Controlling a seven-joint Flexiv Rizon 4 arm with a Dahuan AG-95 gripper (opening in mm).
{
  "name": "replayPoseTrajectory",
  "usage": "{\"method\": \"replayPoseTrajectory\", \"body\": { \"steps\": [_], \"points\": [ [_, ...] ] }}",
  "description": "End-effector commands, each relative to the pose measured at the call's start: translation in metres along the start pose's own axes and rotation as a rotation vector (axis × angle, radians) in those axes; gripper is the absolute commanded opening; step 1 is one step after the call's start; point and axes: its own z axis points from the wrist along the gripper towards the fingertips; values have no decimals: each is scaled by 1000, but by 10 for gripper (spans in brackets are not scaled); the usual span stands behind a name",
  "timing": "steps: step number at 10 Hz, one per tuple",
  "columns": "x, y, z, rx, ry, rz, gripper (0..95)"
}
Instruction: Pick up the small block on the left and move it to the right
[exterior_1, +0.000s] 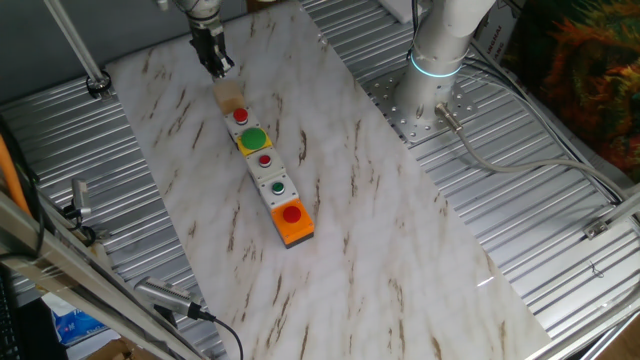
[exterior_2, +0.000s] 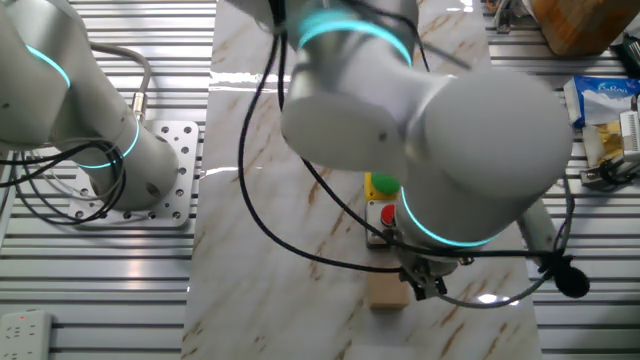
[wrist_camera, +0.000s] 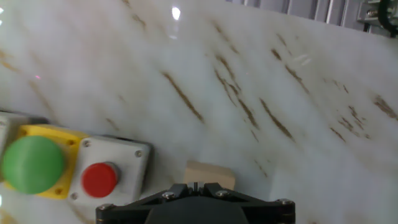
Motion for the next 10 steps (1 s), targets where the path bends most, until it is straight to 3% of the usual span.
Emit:
{"method": "replayPoseTrajectory", "body": {
  "steps": [1, 3, 5, 6, 7, 8, 9, 10],
  "points": [
    [0, 0, 12, 2, -3, 1, 0],
    [-1, 0, 21, 3, -1, 0, 0],
    [-1, -1, 23, -3, 20, 12, 0],
    [-1, -3, 22, -22, 23, 15, 380],
    [-1, -8, 24, -26, 24, 7, 570],
    [0, -15, 26, -27, 23, -3, 570],
    [1, -21, 26, -35, 21, -8, 760],
    [2, -22, 28, -33, 20, -10, 760]
  ]
}}
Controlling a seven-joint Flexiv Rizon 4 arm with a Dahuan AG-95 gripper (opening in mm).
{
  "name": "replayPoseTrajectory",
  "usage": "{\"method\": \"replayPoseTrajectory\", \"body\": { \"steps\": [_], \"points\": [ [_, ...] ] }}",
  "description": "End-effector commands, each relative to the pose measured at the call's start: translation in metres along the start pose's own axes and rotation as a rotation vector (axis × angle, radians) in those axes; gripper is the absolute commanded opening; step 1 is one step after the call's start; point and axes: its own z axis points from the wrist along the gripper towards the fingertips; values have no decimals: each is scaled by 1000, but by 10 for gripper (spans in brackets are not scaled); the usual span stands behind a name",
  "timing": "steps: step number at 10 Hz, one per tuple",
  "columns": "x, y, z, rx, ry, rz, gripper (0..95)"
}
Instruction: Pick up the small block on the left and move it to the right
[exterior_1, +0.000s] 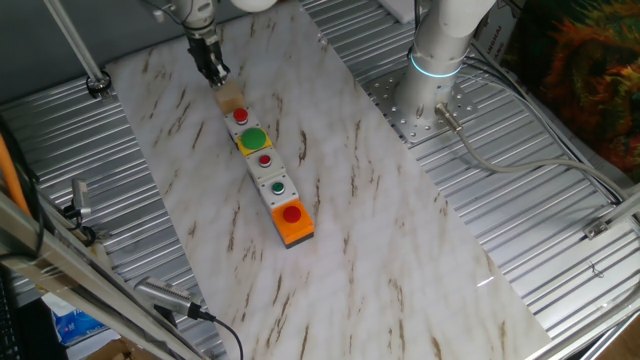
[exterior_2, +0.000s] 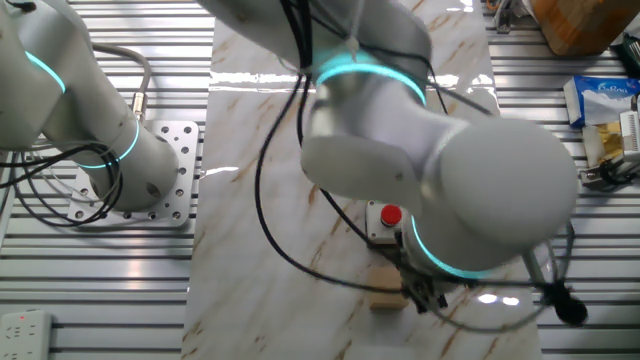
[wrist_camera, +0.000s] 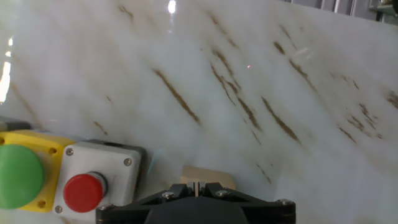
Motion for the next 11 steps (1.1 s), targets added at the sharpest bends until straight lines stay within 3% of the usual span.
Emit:
{"method": "replayPoseTrajectory", "body": {
  "steps": [1, 2, 3, 11],
  "points": [
    [2, 0, 0, 5, -2, 2, 760],
    [2, 0, 1, -4, -5, 6, 760],
    [2, 0, 1, -7, -7, 8, 950],
    [5, 4, 21, -33, 4, 132, 950]
  ]
}}
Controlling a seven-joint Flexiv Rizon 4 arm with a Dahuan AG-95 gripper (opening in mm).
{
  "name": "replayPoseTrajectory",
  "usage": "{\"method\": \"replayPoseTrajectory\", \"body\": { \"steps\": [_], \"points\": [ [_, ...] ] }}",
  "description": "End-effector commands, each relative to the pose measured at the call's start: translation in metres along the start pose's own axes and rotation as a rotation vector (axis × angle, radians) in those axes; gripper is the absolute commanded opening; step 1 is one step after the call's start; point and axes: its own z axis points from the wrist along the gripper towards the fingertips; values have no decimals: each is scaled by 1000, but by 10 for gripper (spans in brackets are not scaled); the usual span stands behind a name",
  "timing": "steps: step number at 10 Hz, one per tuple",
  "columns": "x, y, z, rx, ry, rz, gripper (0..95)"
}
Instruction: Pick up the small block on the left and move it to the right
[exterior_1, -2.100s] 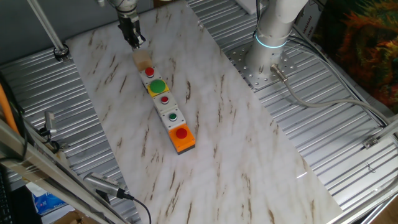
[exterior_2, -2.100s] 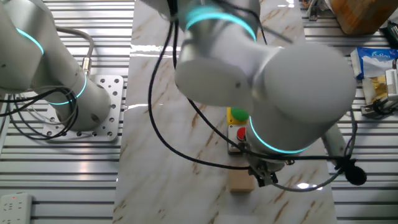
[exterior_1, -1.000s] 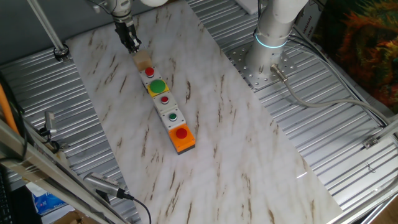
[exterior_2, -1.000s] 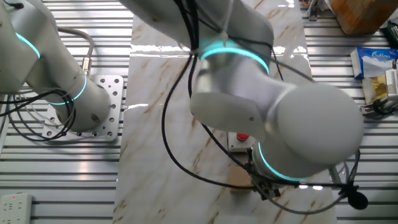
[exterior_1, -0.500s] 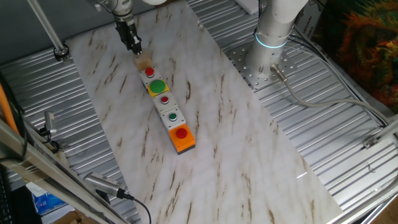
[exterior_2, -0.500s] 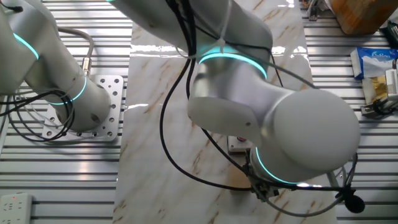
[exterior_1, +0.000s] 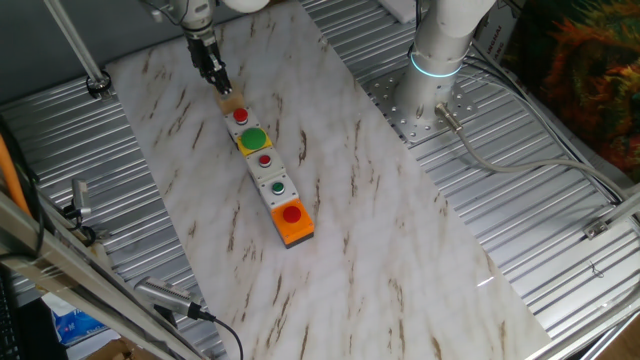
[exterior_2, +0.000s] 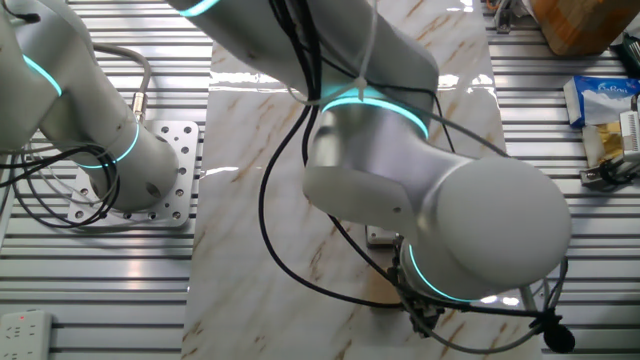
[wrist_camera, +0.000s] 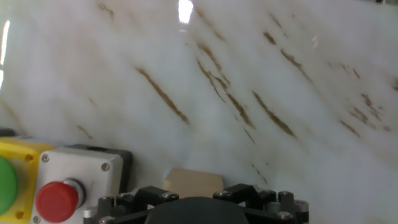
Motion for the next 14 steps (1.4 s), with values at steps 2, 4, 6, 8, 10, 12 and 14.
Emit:
{"method": "replayPoseTrajectory", "body": {
  "steps": [2, 4, 6, 8, 10, 12, 14],
  "points": [
    [1, 6, 14, 3, 13, 52, 950],
    [2, 7, 24, 5, 16, 65, 950],
    [2, 8, 34, 12, 20, 74, 760],
    [2, 8, 32, 16, 24, 73, 760],
    [3, 7, 32, 49, 30, 59, 190],
    [3, 7, 32, 48, 29, 55, 0],
    [3, 7, 31, 56, 29, 49, 0]
  ]
}}
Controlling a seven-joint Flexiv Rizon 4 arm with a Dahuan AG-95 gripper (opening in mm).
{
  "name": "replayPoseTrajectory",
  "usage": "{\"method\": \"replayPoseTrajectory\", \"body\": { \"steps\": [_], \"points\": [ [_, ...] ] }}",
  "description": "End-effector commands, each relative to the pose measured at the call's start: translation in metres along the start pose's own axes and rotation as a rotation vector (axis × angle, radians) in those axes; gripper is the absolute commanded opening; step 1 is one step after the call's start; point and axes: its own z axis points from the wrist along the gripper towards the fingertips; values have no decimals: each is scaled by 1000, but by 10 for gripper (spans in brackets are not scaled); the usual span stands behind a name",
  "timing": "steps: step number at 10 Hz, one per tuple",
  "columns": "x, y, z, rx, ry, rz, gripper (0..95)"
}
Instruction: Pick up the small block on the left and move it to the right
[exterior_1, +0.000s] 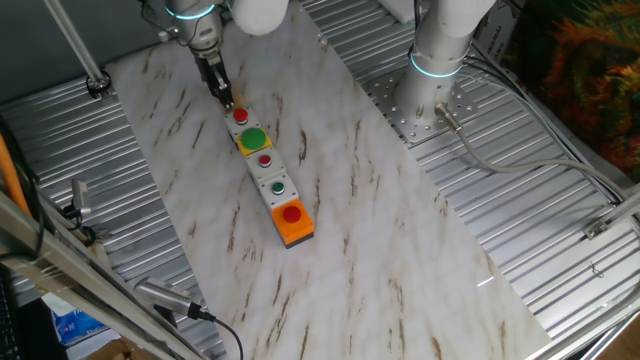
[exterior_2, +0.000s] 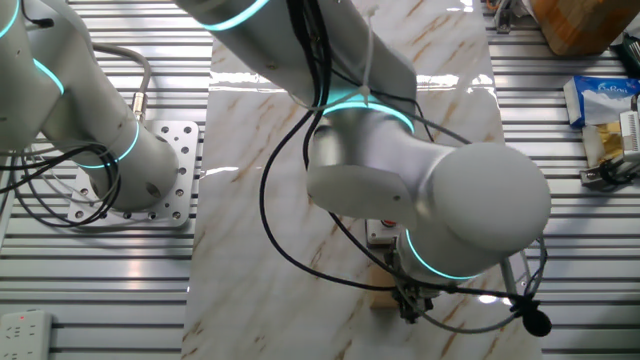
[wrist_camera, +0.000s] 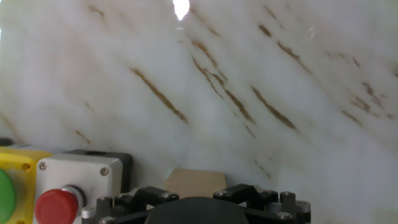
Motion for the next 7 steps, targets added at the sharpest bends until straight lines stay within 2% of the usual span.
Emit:
{"method": "replayPoseTrajectory", "body": {
  "steps": [1, 4, 7],
  "points": [
    [3, -3, -4, 6, 4, -4, 0],
    [9, -9, -19, -2, 2, -10, 0],
    [17, -12, -58, -11, 7, -12, 0]
  ]
}}
